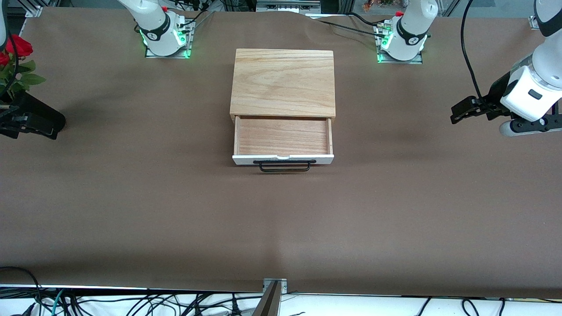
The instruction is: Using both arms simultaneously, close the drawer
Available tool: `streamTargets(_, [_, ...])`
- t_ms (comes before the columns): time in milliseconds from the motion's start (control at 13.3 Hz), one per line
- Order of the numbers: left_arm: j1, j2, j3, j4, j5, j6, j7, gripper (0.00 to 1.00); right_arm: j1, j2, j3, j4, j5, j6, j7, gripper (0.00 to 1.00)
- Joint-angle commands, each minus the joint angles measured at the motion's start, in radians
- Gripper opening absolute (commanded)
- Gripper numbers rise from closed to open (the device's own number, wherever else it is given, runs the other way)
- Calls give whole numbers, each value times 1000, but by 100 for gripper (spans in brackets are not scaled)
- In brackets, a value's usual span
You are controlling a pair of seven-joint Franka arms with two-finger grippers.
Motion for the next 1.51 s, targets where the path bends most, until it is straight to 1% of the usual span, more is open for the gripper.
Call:
streamTargets(0, [-1,2,-3,13,18,5,13,100,-10,-7,7,-4,13,7,-20,100])
streamTargets(528, [0,2,-2,25,4,-1,12,100,-13,-7,5,-4,16,7,-14,100])
streamTargets(980, [-4,7,-6,28,30,8,18,100,-13,-7,5,-4,16,7,-14,100])
streamTargets(1206, [-4,8,-28,48,64,8,62,100,-13,-7,5,-4,16,7,-14,100])
streamTargets(1432, [-1,10,-28,48,73,8,67,100,-15,-7,5,-6,16,7,-14,100])
